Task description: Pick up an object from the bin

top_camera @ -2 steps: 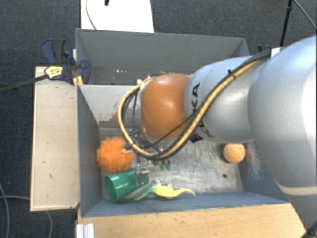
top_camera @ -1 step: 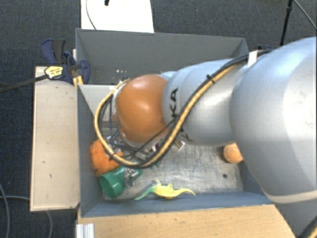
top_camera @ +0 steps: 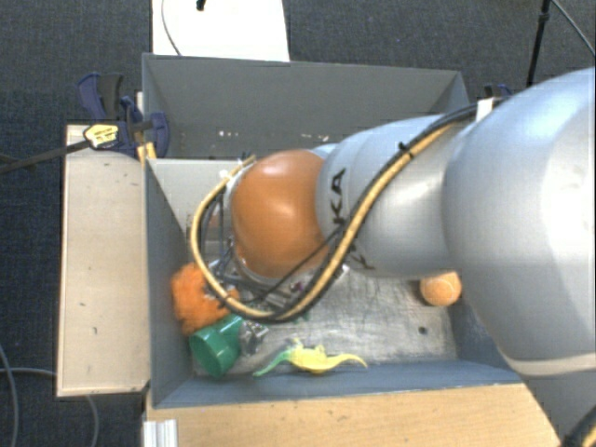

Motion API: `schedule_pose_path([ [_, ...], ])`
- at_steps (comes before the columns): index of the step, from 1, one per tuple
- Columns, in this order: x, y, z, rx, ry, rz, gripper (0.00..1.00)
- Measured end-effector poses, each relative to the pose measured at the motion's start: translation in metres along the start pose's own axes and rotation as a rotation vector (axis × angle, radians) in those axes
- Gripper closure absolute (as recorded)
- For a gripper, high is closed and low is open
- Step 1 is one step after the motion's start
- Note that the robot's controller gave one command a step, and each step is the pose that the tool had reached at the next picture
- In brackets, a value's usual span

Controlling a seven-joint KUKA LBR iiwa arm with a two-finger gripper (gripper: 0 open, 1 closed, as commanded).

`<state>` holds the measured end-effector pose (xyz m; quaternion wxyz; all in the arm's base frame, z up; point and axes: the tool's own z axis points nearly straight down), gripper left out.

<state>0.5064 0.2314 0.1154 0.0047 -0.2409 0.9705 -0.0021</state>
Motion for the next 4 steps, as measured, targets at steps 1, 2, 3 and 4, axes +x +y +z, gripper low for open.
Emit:
schedule_pose_path([
  [1,0.0115,-0.0163,0.0402,0.003,-0.006,-0.091,0.00],
  [2,0.0120,-0.0193,0.0380,0.002,-0.015,-0.253,1.00],
  [3,0.0120,-0.0193,0.0380,0.002,-0.015,-0.253,1.00],
  [4,0.0128,-0.0193,0.0354,0.001,-0.012,-0.252,1.00],
])
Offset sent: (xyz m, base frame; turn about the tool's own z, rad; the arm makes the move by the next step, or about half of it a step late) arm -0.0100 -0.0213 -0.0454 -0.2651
